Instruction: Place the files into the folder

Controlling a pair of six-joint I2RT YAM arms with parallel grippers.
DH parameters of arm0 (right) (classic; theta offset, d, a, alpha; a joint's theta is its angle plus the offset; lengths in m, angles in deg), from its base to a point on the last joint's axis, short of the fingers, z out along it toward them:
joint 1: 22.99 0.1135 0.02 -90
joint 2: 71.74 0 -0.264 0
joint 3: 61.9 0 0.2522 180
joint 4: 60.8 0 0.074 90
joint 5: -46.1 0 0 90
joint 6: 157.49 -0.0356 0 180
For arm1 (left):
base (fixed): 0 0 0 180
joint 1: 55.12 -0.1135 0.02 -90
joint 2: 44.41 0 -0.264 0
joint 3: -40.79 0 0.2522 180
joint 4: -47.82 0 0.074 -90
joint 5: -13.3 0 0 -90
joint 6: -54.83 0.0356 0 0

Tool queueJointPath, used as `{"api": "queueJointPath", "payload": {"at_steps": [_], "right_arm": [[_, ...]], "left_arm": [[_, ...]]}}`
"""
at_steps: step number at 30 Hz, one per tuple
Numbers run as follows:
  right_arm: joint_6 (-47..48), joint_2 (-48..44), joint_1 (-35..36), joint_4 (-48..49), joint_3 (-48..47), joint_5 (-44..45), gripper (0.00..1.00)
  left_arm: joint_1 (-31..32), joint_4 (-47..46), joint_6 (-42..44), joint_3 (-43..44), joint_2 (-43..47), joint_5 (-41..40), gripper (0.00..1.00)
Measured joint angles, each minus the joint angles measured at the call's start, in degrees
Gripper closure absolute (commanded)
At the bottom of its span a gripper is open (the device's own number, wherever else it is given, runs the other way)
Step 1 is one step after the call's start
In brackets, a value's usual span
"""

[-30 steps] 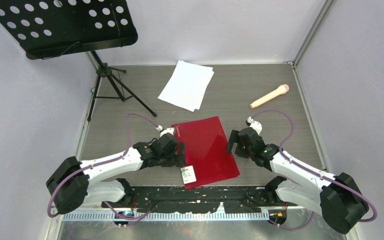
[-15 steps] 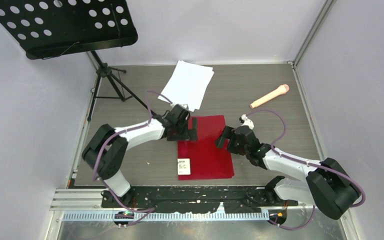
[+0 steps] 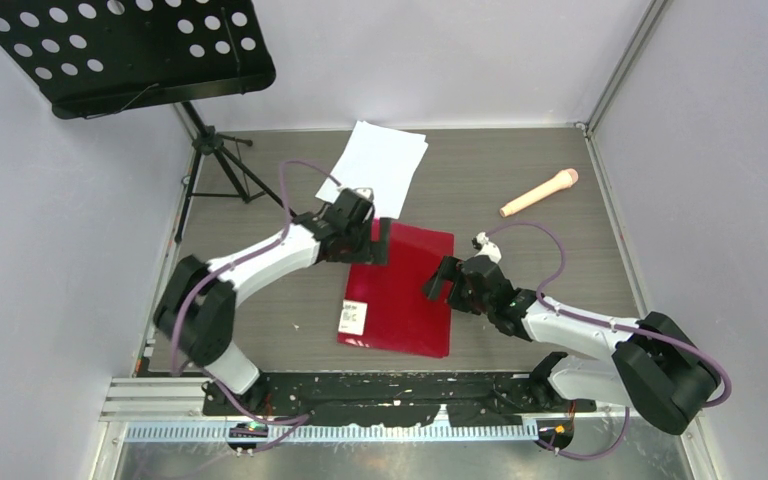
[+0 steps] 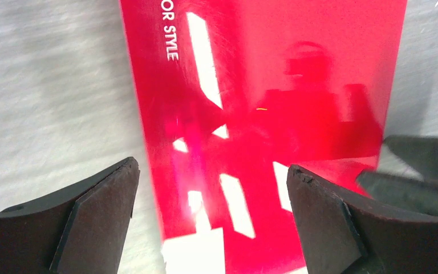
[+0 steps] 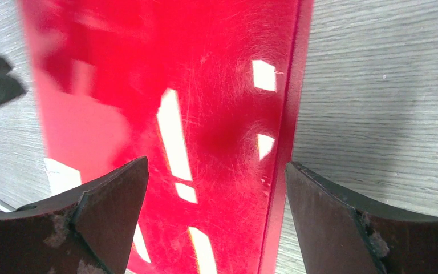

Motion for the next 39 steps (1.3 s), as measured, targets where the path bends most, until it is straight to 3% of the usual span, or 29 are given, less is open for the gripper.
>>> {"api": "queueJointPath", "payload": {"at_steps": [5,10,18,24,31,39], "right_arm": [[-0.1,-0.1,0.2,-1.2,-0.4,0.1,0.05],[-0.1,0.5,0.2,-1.1,-0.8,-0.2,0.05],[-1.2,0.5,2.8,-0.4,-0.6,-0.5,0.05],[-3.6,-0.5,6.5,0.0,0.5,0.3,0.05],[-6.1,-2.9,8.5,-0.2,2.1,1.0,0.05],[-7.1,-3.7,9.2,-0.8,2.4,1.4,0.05]], "left_arm": [[0.4,4.4,-1.5,-9.5,15.5,-3.6,0.01],[0.9,4.7,-8.2,-20.6,28.3,-2.9,0.05],[16.1,5.6,-36.5,-38.1,47.3,-5.2,0.04],[19.3,1.1,-51.5,-45.4,48.4,-7.2,0.05],[19.4,-9.2,-57.9,-49.4,48.8,-8.9,0.12],[19.4,-13.9,-60.4,-54.3,54.2,-12.4,0.36]]}}
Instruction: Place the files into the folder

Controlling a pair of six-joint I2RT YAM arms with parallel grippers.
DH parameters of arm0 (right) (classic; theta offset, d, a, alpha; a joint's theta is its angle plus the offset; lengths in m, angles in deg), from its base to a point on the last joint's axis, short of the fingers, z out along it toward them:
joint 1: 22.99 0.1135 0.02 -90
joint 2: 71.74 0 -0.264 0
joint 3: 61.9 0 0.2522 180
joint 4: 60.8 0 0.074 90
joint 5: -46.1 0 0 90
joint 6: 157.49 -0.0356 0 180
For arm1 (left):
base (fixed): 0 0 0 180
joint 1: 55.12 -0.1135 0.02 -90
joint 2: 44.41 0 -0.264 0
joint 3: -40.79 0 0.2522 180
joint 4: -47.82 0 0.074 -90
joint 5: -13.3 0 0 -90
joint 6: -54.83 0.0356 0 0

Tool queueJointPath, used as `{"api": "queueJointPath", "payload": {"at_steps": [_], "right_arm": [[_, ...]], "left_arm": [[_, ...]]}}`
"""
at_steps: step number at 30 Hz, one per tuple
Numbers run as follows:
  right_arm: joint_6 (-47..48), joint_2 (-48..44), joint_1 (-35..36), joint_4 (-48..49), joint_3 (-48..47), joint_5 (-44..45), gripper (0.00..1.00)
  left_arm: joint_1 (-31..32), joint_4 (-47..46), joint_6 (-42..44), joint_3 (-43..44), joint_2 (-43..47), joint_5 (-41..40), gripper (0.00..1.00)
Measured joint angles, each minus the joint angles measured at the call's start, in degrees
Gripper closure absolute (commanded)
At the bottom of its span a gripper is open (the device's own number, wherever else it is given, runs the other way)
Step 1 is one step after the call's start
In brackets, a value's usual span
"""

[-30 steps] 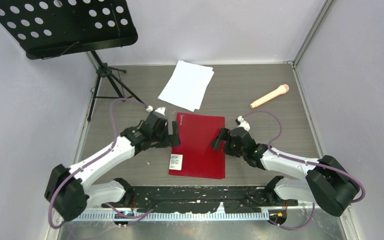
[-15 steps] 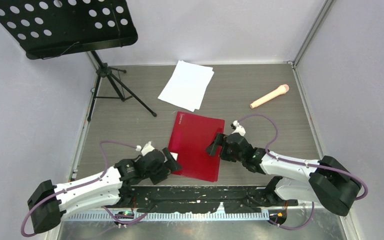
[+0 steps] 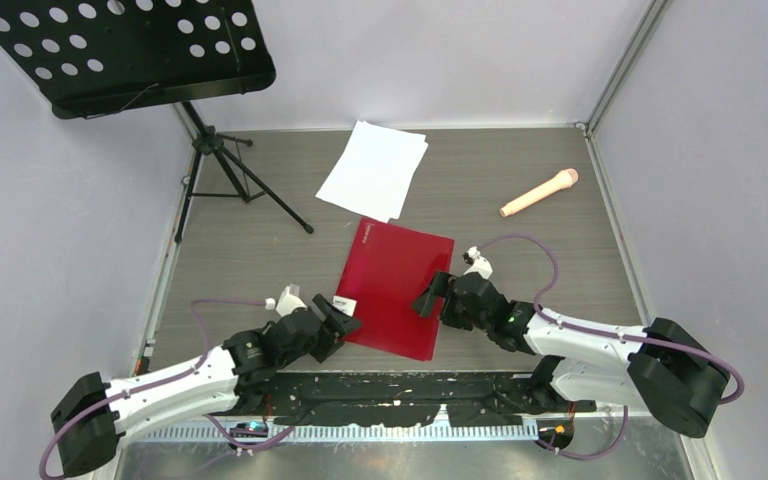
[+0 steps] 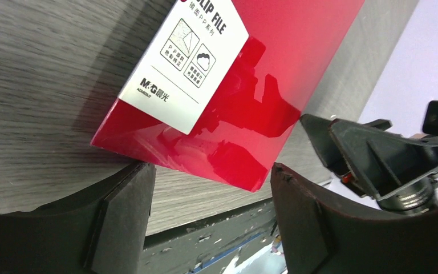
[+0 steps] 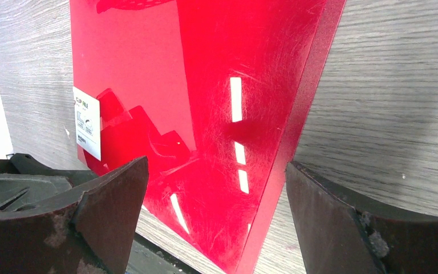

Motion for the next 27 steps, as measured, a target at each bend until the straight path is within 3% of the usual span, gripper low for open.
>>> {"api": "queueJointPath", "payload": {"at_steps": [3,12,18,20,27], "right_arm": [[-0.1,-0.4,0.1,-0.3,0.1,0.0,0.05],[-0.1,-0.4,0.1,-0.3,0.1,0.0,0.05],[-0.1,-0.9,0.1,-0.8,0.2,-0.3,0.05],[-0.3,-1.6,0.2,-1.1,0.5,-0.6,0.05],[-1.9,-5.2,0.1,-1.0,2.8,-1.6,0.05]], "left_arm": [[0.0,-0.4,-0.4,-1.8,3.4,-1.4,0.47],[0.0,-3.2,-1.7,-5.7,8.8,-5.6,0.66],[0.0,-5.3,-2.4,-6.2,7.9,-6.7,0.87],[-0.1,-6.1,-3.0,-6.2,7.6,-6.8,1.0],[-1.0,-6.9,-4.5,-6.2,7.9,-6.6,1.0]]}}
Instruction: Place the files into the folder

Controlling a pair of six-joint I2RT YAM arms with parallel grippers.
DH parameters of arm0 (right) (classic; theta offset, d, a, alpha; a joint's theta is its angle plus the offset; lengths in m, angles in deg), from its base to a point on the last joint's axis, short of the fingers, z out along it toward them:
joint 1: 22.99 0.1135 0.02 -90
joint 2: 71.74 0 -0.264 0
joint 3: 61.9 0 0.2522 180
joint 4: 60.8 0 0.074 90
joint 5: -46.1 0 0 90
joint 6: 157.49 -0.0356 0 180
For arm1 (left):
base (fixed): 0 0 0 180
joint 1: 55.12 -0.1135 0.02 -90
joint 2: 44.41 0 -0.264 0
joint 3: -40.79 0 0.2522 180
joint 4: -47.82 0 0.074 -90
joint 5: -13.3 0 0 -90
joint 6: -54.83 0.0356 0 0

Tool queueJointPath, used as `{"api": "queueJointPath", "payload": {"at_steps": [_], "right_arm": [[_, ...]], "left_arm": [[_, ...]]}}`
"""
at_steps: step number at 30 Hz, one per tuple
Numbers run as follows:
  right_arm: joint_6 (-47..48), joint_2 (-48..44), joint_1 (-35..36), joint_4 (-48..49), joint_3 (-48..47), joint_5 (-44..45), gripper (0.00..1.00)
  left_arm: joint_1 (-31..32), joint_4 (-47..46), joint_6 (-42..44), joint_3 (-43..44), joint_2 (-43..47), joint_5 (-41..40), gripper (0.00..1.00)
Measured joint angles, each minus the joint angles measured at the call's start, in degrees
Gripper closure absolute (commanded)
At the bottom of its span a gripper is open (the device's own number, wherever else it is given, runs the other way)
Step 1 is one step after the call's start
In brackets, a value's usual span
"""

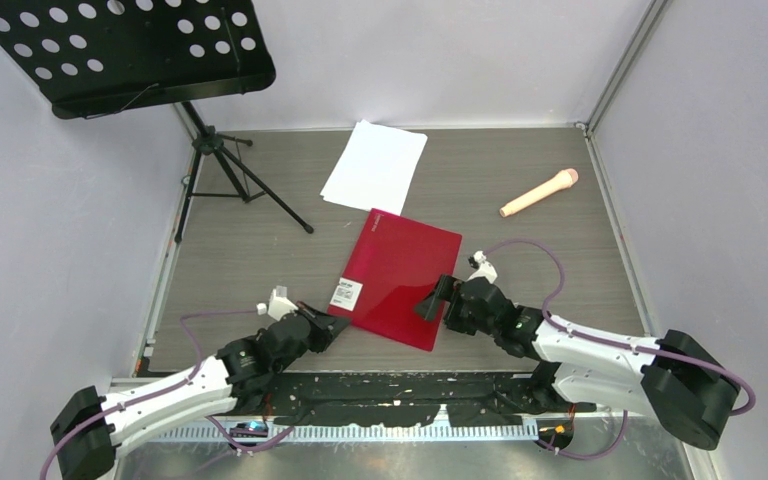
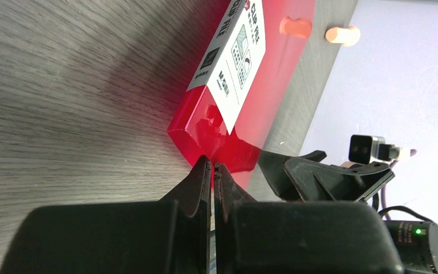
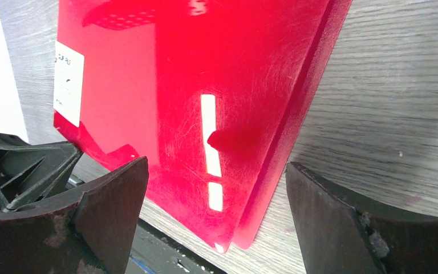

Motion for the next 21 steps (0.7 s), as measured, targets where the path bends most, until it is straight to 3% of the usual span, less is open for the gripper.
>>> {"api": "queueJointPath", "payload": {"at_steps": [9,21], "right_arm": [[-3.0,-4.4,-0.5,2.8,3.3,-1.0,0.04],[-6.6,-2.0,-2.4,13.4,6.8,-4.8,0.0]], "left_arm": [[-1.0,-0.2,-1.7,-0.7,3.1,0.1,1.0],[-2.2,-0.5,-1.6,-0.7,3.6,1.1,1.0]]}}
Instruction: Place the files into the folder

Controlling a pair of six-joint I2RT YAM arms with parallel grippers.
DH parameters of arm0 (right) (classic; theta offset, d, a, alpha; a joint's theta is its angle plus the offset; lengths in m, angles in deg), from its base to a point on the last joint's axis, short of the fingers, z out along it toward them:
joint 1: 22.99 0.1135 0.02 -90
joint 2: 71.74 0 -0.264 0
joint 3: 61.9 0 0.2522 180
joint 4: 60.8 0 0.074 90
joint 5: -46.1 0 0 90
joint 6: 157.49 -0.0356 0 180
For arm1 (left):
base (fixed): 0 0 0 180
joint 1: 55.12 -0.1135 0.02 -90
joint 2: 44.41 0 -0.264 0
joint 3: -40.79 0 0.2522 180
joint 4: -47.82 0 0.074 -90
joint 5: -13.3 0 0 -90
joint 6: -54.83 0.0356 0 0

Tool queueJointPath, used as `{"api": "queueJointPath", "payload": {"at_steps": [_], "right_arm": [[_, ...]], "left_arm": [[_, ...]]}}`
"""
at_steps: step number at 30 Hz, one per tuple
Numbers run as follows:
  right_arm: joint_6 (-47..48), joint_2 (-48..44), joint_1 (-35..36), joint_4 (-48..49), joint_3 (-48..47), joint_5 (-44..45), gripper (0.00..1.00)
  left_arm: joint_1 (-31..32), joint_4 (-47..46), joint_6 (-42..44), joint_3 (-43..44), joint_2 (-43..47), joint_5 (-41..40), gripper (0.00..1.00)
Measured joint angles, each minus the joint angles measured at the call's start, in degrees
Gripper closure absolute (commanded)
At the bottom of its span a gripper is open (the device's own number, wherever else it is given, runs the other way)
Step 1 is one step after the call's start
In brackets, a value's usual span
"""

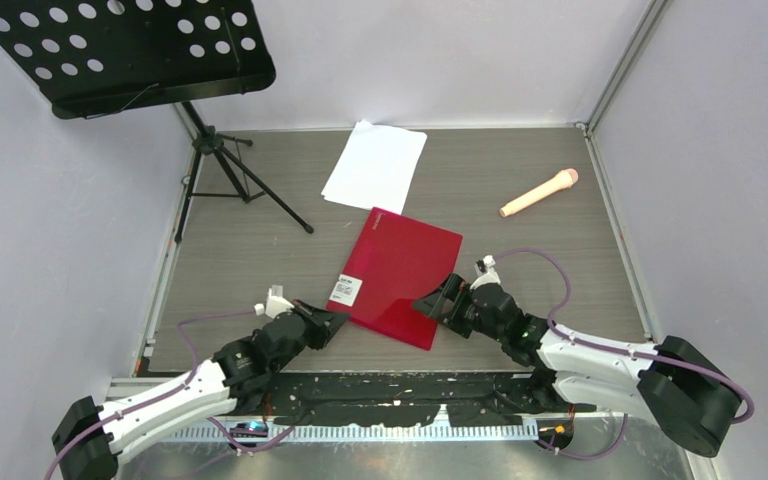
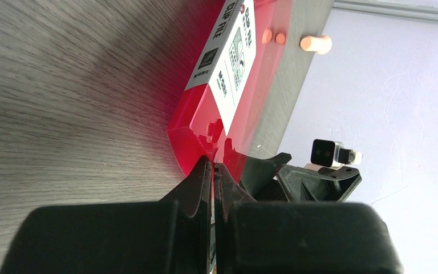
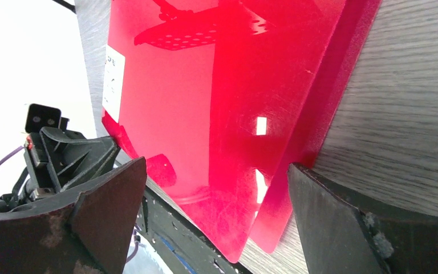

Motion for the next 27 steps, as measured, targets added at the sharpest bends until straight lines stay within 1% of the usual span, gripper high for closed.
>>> {"api": "queueJointPath", "payload": {"at_steps": [3,8,10,13,14,15,16,17,18,20,21,23,25,27], "right_arm": [[-0.5,1.5,-0.5,3.2,0.7,-0.3,0.0],[-1.7,5.7,-1.9,11.5,2.8,-0.7,0.07],[-2.3,7.8,-2.4,15.6,3.7,-1.2,0.12],[-2.9,11.3,-2.9,21.7,4.6,-1.9,0.27],[-3.0,12.6,-3.0,23.6,4.8,-2.0,0.38],[-3.2,13.7,-3.0,24.9,4.9,-2.0,0.44],[-3.1,14.5,-3.1,26.1,5.0,-2.0,0.57],[-3.3,15.1,-3.1,26.9,5.1,-2.1,0.65],[-3.1,15.3,-3.1,27.4,5.1,-2.0,0.8],[-3.2,15.1,-3.3,27.6,5.1,-1.9,0.93],[-2.8,14.4,-3.4,27.3,5.0,-1.8,0.94],[-1.9,11.9,-3.4,23.7,4.1,-1.3,0.95],[0.2,8.0,-3.5,16.2,1.2,-0.4,0.95],[3.2,2.4,-3.5,5.8,-3.2,1.1,0.95]], "left_arm": [[-0.2,-0.5,0.0,0.0,-0.6,0.3,1.0],[-0.3,-1.3,0.2,0.0,-1.2,0.6,1.0],[-0.3,-1.4,0.2,0.0,-1.2,0.8,1.0],[-0.6,-1.4,0.3,0.0,-1.2,1.2,1.0],[-0.6,-1.4,0.3,0.0,-1.2,1.4,1.0],[-0.6,-1.2,0.3,0.0,-1.2,1.7,1.0],[-0.6,-0.7,0.4,0.0,-1.2,1.9,1.0],[-0.7,0.2,0.6,0.0,-1.2,2.3,1.0],[-0.7,1.3,0.9,0.1,-1.2,2.8,0.99],[-0.8,5.6,2.8,0.9,-1.2,4.4,0.89],[-0.8,7.9,4.3,1.7,-1.2,5.5,0.82],[-0.8,11.8,8.1,3.8,-1.7,7.7,0.62],[-0.8,15.3,12.8,6.1,-2.2,9.8,0.54],[-0.8,19.2,17.8,8.4,-2.4,11.3,0.48]]}}
